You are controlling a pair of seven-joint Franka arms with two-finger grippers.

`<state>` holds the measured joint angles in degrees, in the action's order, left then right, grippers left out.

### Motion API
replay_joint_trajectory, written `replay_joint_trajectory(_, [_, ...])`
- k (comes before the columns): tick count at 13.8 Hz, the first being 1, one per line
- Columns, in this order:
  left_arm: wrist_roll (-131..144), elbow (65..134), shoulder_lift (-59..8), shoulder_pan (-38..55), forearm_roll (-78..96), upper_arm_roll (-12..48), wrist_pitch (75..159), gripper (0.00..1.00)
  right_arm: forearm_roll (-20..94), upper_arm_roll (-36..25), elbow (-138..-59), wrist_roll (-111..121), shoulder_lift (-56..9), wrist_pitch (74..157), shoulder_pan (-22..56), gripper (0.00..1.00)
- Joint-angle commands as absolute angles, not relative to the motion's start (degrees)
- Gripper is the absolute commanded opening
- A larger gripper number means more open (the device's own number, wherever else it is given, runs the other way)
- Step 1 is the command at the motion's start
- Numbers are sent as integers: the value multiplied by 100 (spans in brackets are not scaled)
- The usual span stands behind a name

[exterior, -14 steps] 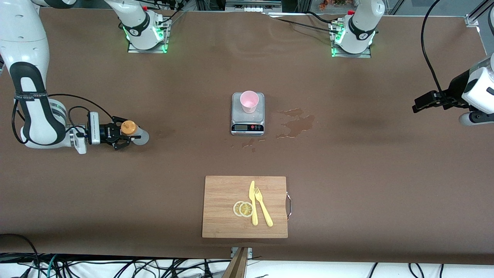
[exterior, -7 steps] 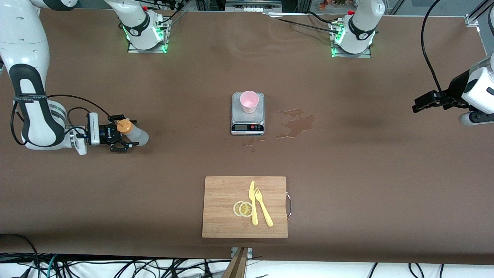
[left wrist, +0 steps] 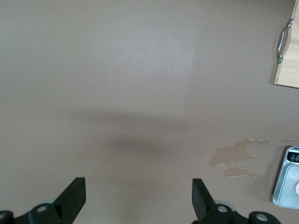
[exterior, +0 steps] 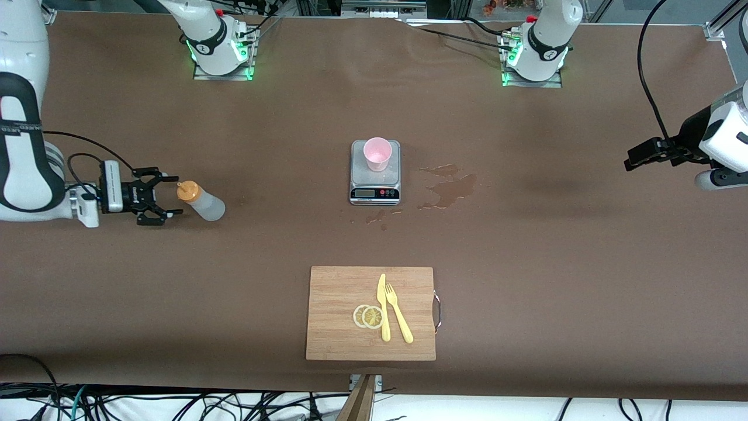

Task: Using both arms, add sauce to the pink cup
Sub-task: 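Open the right gripper and pull it away from the bottle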

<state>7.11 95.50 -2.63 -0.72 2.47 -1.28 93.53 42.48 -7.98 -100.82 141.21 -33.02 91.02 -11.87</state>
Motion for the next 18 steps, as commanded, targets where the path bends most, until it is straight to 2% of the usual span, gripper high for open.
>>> replay_joint_trajectory(1, [615, 9422, -308, -53, 396, -149, 9290, 100, 3545, -765, -10169, 13494, -2508, 9079, -1222, 100])
replay_joint_trajectory(11, [615, 9422, -299, -53, 396, -149, 9290, 100, 1619, -537, -10187, 9655, -547, 9070, -1037, 100])
replay_joint_trajectory(18, [615, 9431, -299, -53, 396, -141, 9290, 100, 1056, -422, -10195, 6202, 157, 9175, -528, 100])
